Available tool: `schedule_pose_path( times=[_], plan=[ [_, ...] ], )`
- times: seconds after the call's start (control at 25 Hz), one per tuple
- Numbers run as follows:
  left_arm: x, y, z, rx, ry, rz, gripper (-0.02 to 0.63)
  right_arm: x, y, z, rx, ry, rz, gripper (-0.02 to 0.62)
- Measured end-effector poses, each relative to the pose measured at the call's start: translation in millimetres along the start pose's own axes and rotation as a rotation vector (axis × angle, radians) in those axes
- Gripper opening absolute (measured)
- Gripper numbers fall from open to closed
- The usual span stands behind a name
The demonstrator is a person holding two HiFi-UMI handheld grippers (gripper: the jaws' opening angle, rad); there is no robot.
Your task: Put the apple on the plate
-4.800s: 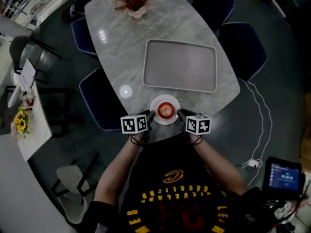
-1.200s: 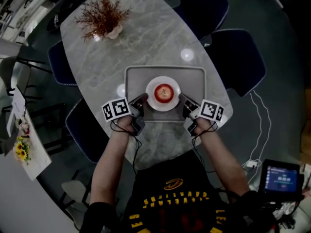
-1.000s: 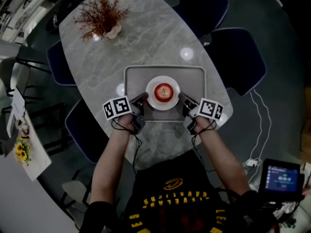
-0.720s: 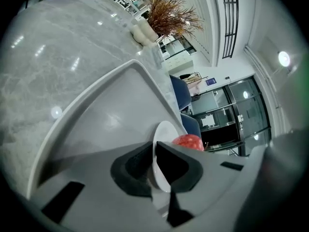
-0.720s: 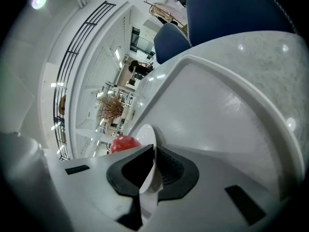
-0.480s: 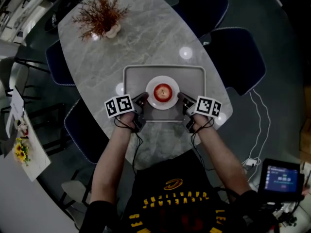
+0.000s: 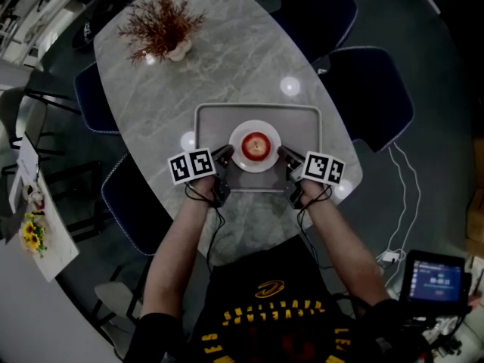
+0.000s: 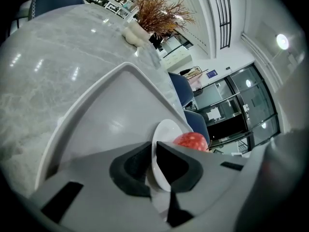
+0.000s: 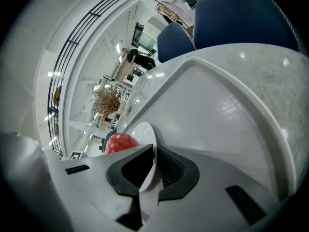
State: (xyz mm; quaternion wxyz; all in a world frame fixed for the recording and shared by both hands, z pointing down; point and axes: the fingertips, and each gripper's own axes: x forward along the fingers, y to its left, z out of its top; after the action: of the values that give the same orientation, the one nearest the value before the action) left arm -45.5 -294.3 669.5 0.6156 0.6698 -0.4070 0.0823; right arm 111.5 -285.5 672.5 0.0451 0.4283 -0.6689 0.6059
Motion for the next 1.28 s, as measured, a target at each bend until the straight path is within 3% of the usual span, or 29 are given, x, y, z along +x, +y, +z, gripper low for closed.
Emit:
schedule_pose_path(
  times=[0.08,0.24,0.44,0.56,0.68,1.08,1.28],
  plan=[
    [0,0,1,0.038,0.0,0.027,0.023,1,0,-1,-0.038,0.011,-0.018,0.029],
    [3,0,3,0.196,0.018,0.13,0.034,2,-2,-1,-0.142,0.049,-0.07,0.031],
    [8,-1,5,0.299,0.016,0.209,0.035,4,-3,6,-0.37,0.076,-0.166,0.031],
    [-11,-3,7,0.367,-0.02,0.257,0.034,-10,9,9,-0.5,0.029,-0.218,0.031],
    [-44,-9,12,0.442,-0.086,0.29,0.034,-27,30,4,-0.56,-0.043,-0.225,0.031],
    [-79,-77,4,0.684,-0.271,0.208,0.034,-69,82,12,-0.744,-0.218,-0.051,0.029],
    [-94,-114,-20,0.749,-0.313,0.112,0.002,-88,103,3,-0.782,-0.257,0.024,0.029]
  ],
)
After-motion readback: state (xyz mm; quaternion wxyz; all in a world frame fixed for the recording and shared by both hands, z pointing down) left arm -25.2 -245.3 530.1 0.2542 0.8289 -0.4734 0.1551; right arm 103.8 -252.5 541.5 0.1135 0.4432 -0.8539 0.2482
